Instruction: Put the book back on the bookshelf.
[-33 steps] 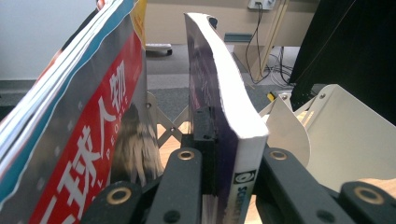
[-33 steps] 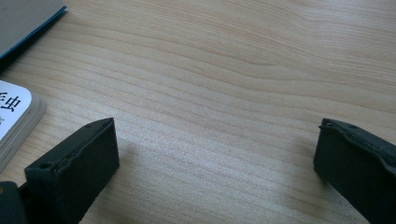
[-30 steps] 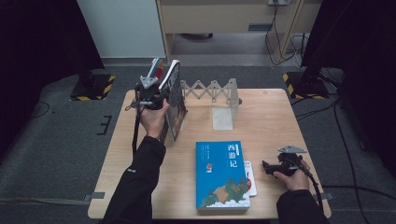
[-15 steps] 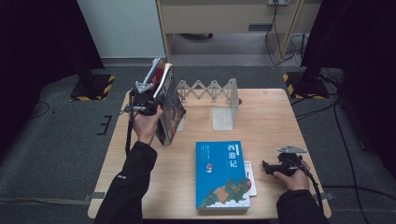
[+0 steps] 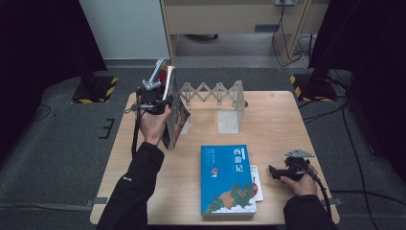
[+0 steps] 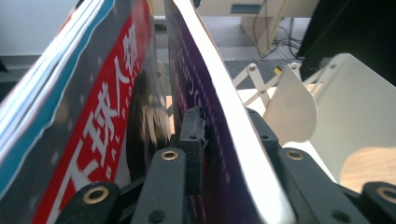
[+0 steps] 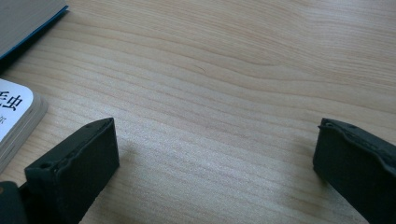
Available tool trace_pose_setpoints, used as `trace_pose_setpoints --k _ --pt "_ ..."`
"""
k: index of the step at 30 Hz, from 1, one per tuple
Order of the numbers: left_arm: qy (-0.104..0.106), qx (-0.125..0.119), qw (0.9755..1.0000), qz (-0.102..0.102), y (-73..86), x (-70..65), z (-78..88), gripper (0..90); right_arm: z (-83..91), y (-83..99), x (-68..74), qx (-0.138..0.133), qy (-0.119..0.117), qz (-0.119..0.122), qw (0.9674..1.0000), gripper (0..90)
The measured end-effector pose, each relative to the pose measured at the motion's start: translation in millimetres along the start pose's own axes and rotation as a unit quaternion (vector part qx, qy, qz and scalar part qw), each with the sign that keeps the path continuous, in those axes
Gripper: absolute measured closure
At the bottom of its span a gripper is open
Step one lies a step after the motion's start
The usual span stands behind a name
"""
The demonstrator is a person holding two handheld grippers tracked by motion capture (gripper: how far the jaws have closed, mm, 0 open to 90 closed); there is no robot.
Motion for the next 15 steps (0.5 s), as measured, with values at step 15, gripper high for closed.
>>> trace_pose_setpoints --k 15 --pt "-0.03 -0.048 0.9984 0.004 -2.1 2.4 -7.9 82.3 -0.1 0.0 -0.1 0.0 0.0 0.001 1.0 0.5"
Point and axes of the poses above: each handheld gripper's, and its own axes: z roughly backward along the jaws, y roughly out of its underside, x roughly to its left, the point moved 1 cm from there along -z, roughly forward along the jaws, and after that the axes turned 8 degrees about -x, right-handed, at the moved point
